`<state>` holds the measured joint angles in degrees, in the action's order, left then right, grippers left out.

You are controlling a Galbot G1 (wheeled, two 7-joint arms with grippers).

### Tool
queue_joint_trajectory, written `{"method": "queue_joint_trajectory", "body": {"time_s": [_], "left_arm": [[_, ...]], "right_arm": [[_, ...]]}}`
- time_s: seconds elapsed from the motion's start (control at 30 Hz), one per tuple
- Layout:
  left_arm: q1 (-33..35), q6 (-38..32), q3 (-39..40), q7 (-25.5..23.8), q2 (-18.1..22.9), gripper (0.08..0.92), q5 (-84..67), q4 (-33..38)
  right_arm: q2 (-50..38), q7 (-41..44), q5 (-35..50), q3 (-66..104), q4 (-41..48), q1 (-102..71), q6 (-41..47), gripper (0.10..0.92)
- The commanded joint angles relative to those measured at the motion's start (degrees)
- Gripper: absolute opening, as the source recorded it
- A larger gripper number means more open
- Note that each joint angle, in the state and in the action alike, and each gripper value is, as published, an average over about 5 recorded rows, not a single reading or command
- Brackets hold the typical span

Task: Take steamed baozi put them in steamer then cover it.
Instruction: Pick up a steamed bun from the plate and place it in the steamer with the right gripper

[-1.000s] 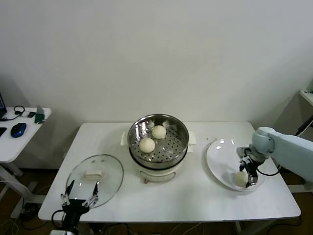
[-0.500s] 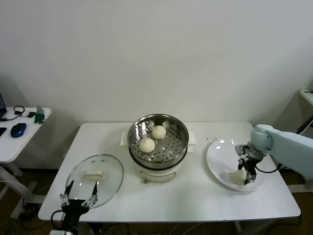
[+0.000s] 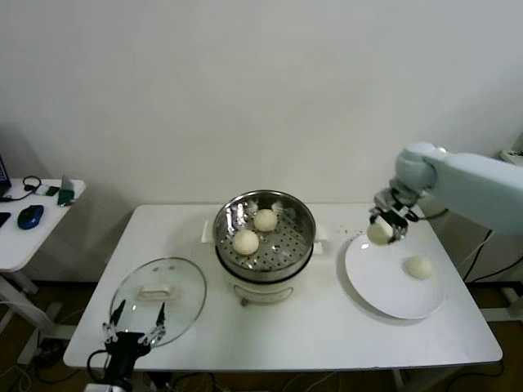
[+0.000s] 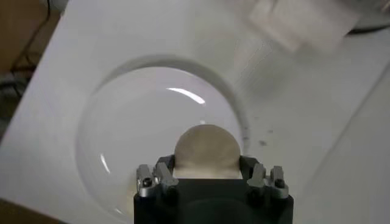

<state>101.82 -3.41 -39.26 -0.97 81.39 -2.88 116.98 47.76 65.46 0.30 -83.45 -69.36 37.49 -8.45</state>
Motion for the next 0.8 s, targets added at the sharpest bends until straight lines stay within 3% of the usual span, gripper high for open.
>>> {"method": "queue_joint_trajectory", "body": {"time_s": [0.03,0.4,0.8], "left_arm": [[0.25,0.1,0.33,-0.3,0.12,0.823,0.05,0.14],[1.0,0.26,0.28,-0.35,-0.66,0.823,0.04,0.11],[0.24,0.41,-0.03,-0.32,-1.56,0.823,-0.44,-0.96]], "right_arm": [[11.74,-0.2,-6.88,-1.89,-5.54,13.01,-18.11,0.687],[26.4,-1.31,-6.92,1.1,-3.96,8.36,-21.6,0.688],[31.45,-0.95,-10.42,-0.84,-2.36,-0.25,-22.99,0.687]]}}
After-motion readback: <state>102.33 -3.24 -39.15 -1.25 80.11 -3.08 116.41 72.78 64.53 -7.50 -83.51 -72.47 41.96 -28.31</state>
